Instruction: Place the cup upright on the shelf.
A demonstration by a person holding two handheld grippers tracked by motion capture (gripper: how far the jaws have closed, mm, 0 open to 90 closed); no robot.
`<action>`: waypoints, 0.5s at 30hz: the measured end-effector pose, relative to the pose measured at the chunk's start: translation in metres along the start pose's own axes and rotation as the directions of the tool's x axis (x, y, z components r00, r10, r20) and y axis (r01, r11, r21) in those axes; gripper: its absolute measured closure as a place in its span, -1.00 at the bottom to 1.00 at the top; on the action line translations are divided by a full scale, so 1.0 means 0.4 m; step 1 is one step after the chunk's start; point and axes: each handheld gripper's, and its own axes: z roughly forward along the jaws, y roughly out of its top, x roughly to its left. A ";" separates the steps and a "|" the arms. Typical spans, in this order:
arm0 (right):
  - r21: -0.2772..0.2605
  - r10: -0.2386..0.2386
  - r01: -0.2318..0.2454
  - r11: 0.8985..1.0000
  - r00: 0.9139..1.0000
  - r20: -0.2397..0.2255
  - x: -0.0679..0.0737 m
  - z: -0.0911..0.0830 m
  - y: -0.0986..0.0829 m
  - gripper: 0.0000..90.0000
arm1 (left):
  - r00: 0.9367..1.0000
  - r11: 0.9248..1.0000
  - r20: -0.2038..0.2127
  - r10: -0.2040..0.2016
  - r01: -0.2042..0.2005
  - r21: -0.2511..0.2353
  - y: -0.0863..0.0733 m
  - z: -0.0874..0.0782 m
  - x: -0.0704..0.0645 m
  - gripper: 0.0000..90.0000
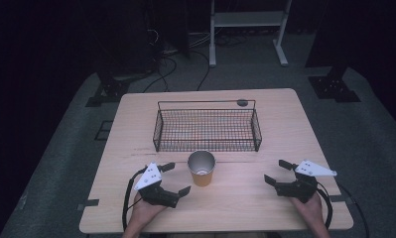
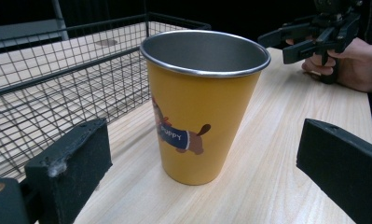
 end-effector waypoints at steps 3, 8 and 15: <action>0.000 0.007 -0.007 1.000 1.000 0.001 -0.001 0.000 0.000 -0.70 | 1.000 1.000 0.007 -0.002 0.002 -0.005 0.002 0.006 0.000 -0.96; 0.000 0.008 -0.008 1.000 1.000 0.002 -0.001 0.000 0.000 -0.70 | 1.000 1.000 0.011 -0.003 0.002 0.015 0.005 0.025 0.002 -0.96; 0.000 0.010 -0.010 1.000 1.000 0.001 -0.001 0.000 -0.001 -0.70 | 1.000 1.000 0.009 -0.003 0.002 0.031 0.008 0.042 0.001 -0.96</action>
